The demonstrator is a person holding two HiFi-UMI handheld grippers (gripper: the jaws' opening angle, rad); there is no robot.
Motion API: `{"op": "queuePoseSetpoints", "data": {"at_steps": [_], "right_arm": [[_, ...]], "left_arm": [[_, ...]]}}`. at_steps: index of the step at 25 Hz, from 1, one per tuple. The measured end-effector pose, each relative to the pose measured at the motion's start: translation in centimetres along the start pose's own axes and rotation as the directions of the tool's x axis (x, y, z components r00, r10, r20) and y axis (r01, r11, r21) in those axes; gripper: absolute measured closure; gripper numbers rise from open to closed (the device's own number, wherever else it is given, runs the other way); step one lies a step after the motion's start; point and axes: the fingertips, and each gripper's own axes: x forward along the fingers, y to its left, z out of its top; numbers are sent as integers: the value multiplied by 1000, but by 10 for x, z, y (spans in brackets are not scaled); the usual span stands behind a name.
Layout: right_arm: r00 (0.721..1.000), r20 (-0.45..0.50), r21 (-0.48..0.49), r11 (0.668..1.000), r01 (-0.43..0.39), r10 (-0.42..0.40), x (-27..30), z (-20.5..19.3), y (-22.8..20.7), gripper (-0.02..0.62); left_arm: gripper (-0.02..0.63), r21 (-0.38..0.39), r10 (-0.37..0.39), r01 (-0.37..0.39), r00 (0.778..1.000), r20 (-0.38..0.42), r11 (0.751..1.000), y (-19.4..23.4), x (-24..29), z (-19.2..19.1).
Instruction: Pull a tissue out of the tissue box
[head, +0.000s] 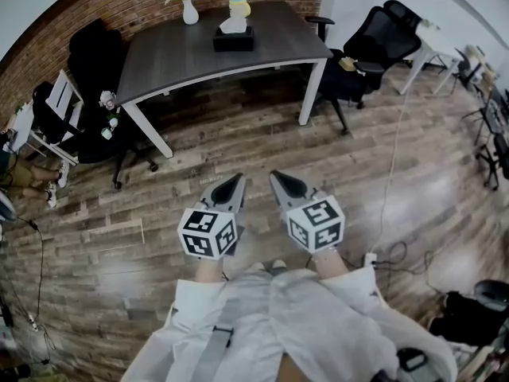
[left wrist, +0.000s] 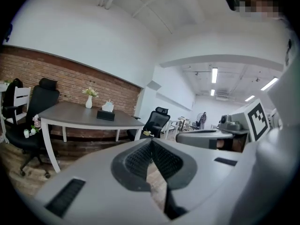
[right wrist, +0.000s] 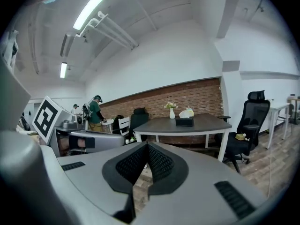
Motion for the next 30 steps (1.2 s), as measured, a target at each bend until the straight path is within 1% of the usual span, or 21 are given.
{"op": "queuePoseSetpoints", "data": {"at_steps": [2, 6, 11, 12, 13, 14, 17, 19, 23, 26, 30], "right_arm": [[1000, -3, 2, 1000, 13, -13, 5, -1, 2, 598], [1000, 4, 30, 999, 29, -29, 11, -4, 4, 597], [999, 14, 52, 997, 49, -49, 19, -13, 1, 597], [999, 11, 54, 997, 51, -52, 22, -13, 0, 597], [999, 10, 52, 997, 49, -49, 26, -12, -1, 597], [999, 9, 47, 998, 41, -41, 30, -10, -2, 597], [1000, 9, 33, 999, 12, -12, 48, -1, -6, 590], [1000, 5, 30, 1000, 1, -1, 64, 4, -14, 489], [1000, 5, 12, 1000, -15, 15, 99, 21, -37, 485], [999, 7, 1, 999, -38, 38, 123, 35, -57, 485], [999, 13, -10, 999, -52, 52, 152, 61, -95, 485]], "left_arm": [[601, 14, 13, -13, 1000, 13, 1000, 9, -2, 3], [600, 72, 35, -36, 999, 11, 997, 20, -6, 2], [597, 67, 29, -28, 999, -12, 997, 29, -4, -4], [579, 63, 28, -28, 999, -14, 998, 32, -2, -4], [543, 57, 28, -27, 999, -15, 998, 35, 0, -3], [528, 49, 30, -29, 999, -15, 998, 39, 2, -3], [517, 26, 43, -43, 999, -12, 999, 53, 14, 0], [504, 14, 56, -56, 998, -12, 998, 67, 26, 3], [502, 0, 67, -67, 998, 5, 998, 92, 55, 19], [502, 6, 67, -67, 997, 30, 998, 107, 83, 41], [502, 23, 71, -73, 996, 47, 997, 121, 122, 72]]}}
